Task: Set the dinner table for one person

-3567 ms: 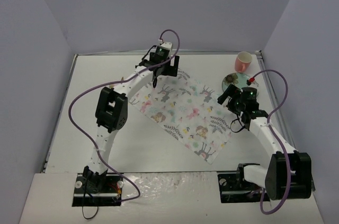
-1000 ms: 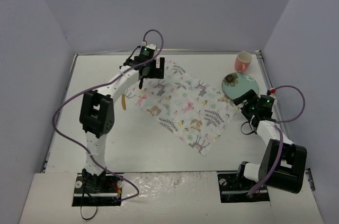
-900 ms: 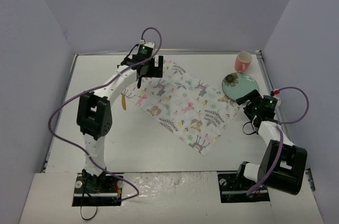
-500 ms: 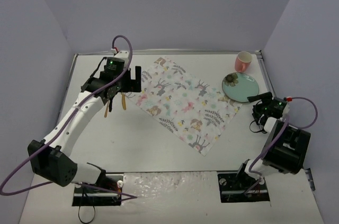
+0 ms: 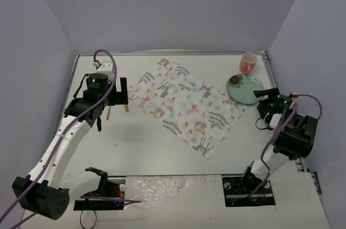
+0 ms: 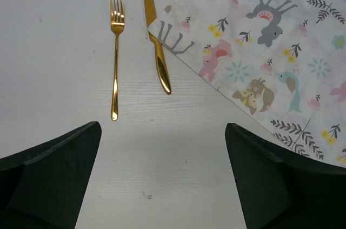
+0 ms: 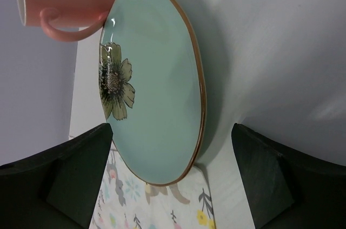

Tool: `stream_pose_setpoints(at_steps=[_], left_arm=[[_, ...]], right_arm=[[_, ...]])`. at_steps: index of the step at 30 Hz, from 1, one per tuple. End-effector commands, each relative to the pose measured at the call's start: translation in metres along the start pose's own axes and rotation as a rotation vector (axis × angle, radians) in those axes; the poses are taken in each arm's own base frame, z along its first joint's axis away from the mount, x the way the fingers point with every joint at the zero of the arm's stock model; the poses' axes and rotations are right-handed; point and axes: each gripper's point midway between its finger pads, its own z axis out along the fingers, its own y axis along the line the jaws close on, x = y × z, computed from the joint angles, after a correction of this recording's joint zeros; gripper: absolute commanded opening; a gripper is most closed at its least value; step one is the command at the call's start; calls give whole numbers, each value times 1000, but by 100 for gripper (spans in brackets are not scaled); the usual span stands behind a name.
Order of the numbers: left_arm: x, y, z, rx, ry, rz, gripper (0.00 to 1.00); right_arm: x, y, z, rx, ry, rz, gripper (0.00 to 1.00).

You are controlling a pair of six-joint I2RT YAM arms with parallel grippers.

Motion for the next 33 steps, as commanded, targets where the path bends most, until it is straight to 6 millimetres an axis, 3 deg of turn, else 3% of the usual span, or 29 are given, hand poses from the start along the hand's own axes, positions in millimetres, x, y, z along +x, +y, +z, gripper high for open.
stream_pose_setpoints(at_steps=[1,7,10,14,19,20,22,25,33], left_arm=[[-19,7,4,-33,-77,4,97],[-15,9,6,-43,-67,10,97],[-14,9,8,-44,-62,9,97],[-13,9,9,-37,-56,5,97],[-14,9,10,-29,-59,-3,97],[-14,9,11,-29,-58,-3,97],[-15,8,10,-23,-60,-8,97],[-14,7,11,-18,-58,-10,97],[-15,4,11,3,-64,-22,97]], right_arm=[[9,-25,14,59,31,21,85],[22,-45,27,107,78,55,82],[27,-54,29,125,89,68,75],[29,-62,28,159,92,69,62],[30,-69,27,204,107,49,31],[31,-71,26,214,110,48,30],[28,-68,23,213,107,41,14],[25,-64,20,208,102,38,0],[1,-23,-7,122,57,11,0]])
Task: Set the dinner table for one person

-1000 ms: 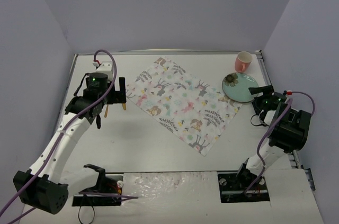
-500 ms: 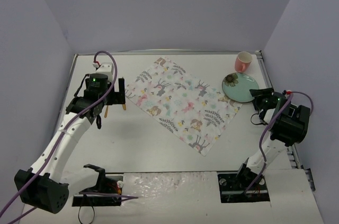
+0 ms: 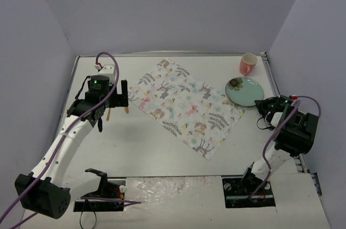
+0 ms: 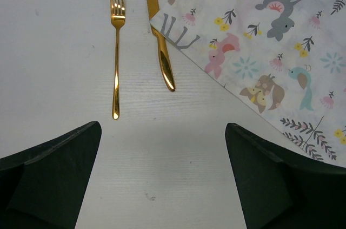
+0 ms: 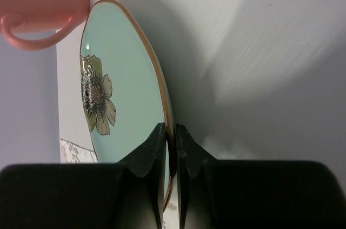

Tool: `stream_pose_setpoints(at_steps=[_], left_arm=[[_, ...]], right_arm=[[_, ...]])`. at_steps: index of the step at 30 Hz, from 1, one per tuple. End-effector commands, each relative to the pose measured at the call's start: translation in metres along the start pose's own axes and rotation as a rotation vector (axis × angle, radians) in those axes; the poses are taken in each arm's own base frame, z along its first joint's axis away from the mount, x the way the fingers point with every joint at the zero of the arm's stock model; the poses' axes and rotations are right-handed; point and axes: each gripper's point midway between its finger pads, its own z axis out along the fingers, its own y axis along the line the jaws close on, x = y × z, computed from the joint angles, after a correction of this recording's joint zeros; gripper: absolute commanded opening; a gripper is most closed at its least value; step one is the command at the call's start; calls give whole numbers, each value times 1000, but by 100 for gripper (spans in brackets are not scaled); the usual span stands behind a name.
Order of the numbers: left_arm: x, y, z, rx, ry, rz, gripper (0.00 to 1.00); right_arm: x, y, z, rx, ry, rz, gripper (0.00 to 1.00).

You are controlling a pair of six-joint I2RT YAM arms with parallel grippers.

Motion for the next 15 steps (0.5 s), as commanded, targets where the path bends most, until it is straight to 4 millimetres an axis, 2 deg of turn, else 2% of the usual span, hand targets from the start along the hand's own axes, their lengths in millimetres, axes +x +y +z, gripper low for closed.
stream_pose_setpoints(at_steps=[1,9,15], left_arm=[[-26,-1,-3,16,-89,-33,97],[-28,0,-3,20,-93,-46,97],[-28,0,-1,23,-92,-56,97]], right_arm=[[-2,0,-27,47,7,-25,0],[-9,63,-65,-143,10,-71,0],[8,100,-80,-272,64,-146,0]])
